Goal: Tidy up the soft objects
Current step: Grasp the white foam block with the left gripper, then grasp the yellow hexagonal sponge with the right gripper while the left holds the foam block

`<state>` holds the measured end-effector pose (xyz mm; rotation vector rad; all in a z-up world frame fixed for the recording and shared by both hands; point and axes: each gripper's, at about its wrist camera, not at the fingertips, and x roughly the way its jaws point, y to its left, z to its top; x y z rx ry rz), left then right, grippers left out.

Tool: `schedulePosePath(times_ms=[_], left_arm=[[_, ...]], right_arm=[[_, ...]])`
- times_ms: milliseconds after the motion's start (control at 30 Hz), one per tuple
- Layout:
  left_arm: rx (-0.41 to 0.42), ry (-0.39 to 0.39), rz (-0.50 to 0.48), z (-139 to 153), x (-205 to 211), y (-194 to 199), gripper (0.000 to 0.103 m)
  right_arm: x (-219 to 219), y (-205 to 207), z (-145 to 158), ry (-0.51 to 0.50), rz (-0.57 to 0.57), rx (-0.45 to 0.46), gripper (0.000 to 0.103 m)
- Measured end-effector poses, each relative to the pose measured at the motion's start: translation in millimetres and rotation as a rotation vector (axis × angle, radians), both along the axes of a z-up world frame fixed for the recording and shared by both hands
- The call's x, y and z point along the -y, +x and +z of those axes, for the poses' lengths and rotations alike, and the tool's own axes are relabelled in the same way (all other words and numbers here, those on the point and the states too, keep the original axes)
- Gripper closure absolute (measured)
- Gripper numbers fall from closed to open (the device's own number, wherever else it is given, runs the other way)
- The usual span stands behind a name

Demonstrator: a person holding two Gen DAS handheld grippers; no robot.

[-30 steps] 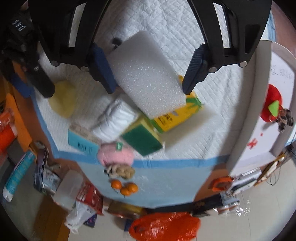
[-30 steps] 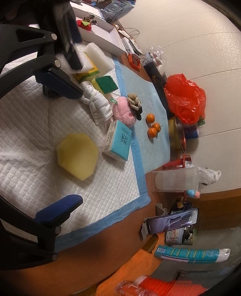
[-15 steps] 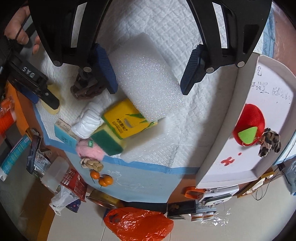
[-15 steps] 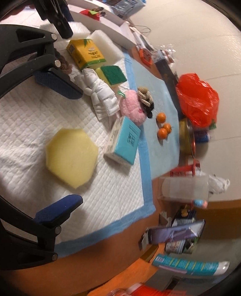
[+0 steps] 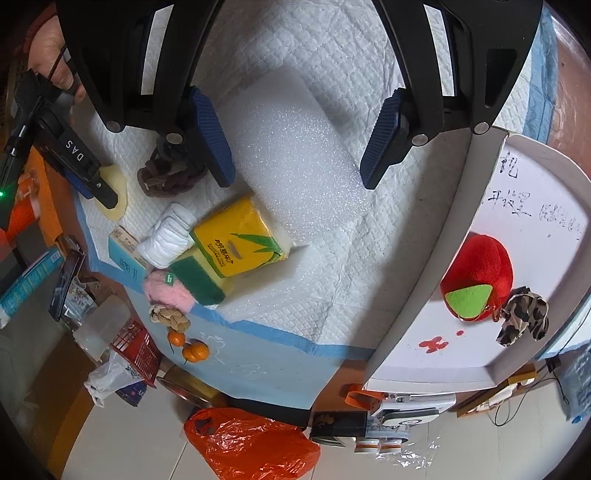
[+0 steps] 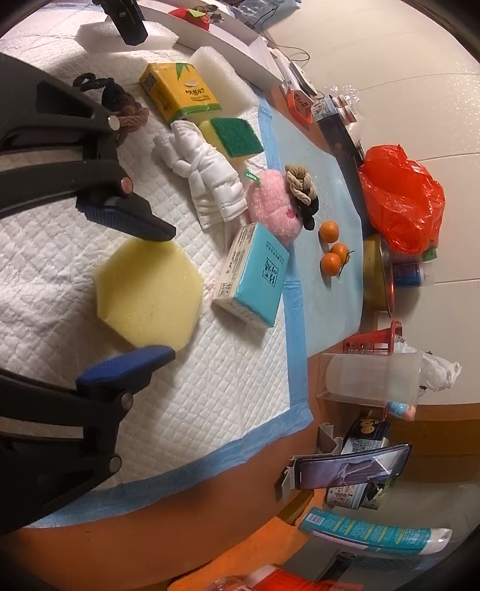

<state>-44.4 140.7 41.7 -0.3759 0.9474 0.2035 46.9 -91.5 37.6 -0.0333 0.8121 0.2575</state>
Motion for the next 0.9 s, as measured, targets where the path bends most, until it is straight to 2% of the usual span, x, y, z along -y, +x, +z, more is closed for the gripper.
schedulePosePath(times_ms=[133,267,433,567,700,767,833,900], left_arm=[[0.008,-0.004,-0.002,0.3,2.1,-0.1,0.032],[-0.03,-0.016,0.003,-10.0,0.6,3.8,0.032],[-0.077,0.021,-0.014,-22.7,7.3,12.1,0.032],[-0.076,0.072,-0.027,-28.6,13.9,14.3,0.029],[-0.056,0.073,-0.035,-29.1,11.8,11.9,0.032],[-0.045,0.063,-0.043,-28.2,11.0,10.1,0.033],[-0.027,0.061,-0.045,-24.9,10.7,7.6,0.034],[-0.004,0.082,-0.046,-17.3,11.8,5.1,0.034]], right_arm=[[1.1,-1.0,0.2,0.009,-0.009,-0.003,0.043],[0.5,-1.4,-0.2,0.004,-0.005,-0.002,0.043],[-3.4,1.3,-3.0,-0.018,-0.002,-0.011,0.028],[-2.6,4.4,-8.4,-0.029,-0.017,-0.018,0.025],[5.4,9.1,-14.3,-0.007,-0.037,-0.063,0.025],[6.7,7.5,-12.9,0.003,-0.031,-0.058,0.031],[6.9,5.8,-10.5,-0.005,-0.018,-0.043,0.06],[9.6,3.8,-5.6,0.02,-0.01,-0.036,0.067]])
